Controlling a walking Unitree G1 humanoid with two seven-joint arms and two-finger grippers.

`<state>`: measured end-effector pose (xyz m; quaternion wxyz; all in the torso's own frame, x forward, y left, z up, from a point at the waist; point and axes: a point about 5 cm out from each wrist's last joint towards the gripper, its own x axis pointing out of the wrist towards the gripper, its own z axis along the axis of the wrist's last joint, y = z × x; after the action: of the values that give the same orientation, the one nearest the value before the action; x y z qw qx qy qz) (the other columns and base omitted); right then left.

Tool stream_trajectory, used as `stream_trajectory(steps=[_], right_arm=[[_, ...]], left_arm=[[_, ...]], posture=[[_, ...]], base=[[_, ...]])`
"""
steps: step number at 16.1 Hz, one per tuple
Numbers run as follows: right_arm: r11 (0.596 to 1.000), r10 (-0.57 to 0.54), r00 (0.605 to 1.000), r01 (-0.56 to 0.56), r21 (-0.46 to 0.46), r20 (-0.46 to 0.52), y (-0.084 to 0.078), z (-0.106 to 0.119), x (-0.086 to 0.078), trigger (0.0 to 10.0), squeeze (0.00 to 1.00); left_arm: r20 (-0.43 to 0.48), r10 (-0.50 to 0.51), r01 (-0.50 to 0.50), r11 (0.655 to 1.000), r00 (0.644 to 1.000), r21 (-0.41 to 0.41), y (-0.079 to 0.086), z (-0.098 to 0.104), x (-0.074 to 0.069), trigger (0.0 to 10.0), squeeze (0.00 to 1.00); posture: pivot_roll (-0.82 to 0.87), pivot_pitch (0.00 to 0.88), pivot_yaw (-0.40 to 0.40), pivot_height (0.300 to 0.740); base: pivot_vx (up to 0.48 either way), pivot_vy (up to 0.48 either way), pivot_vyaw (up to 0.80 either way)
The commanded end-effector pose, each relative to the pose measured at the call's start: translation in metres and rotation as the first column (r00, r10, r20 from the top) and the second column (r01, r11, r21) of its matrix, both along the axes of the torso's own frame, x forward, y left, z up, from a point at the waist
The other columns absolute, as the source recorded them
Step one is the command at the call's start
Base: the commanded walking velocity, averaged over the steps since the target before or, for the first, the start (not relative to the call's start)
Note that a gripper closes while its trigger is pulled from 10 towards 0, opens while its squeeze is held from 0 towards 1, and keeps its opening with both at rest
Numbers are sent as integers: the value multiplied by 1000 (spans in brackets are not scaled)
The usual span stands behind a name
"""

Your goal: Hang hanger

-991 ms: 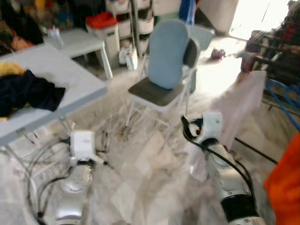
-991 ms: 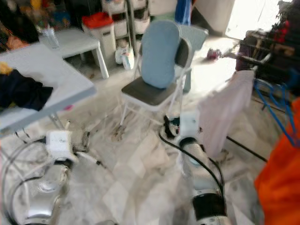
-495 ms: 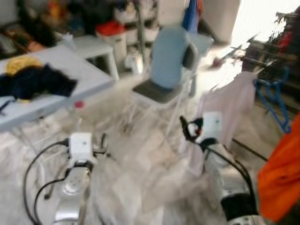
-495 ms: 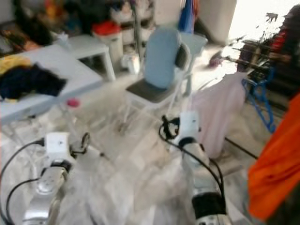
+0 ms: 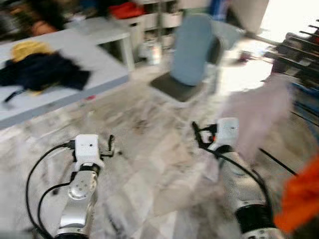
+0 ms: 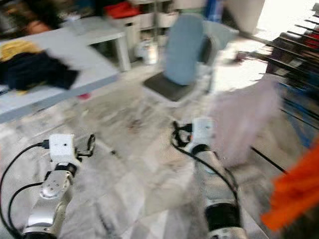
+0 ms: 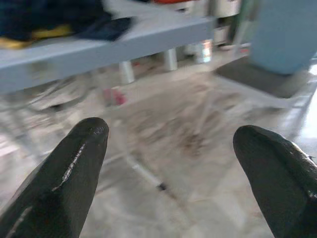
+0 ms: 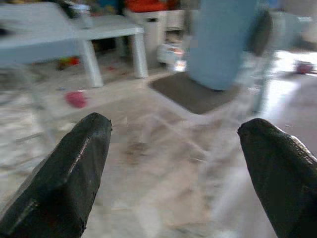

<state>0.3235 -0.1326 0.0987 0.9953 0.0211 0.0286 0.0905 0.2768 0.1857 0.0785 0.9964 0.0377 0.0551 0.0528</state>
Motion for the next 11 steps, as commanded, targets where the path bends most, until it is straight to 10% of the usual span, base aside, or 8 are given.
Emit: stream_trajectory(steps=[1, 11], right_arm=[[1000, 20, 999, -20, -1, 25, 2, 5, 0, 10000, 0], [999, 42, 999, -43, 20, 33, 4, 7, 3, 10000, 0]], left_arm=[[-13, 12, -12, 1000, 1000, 9, 1, -2, -1, 10000, 0], [-26, 34, -33, 999, 999, 26, 1, -4, 1, 10000, 0]], posture=[[-25, 0, 14, 740], [-23, 0, 11, 740]], base=[[0, 480, 800], [0, 480, 80]])
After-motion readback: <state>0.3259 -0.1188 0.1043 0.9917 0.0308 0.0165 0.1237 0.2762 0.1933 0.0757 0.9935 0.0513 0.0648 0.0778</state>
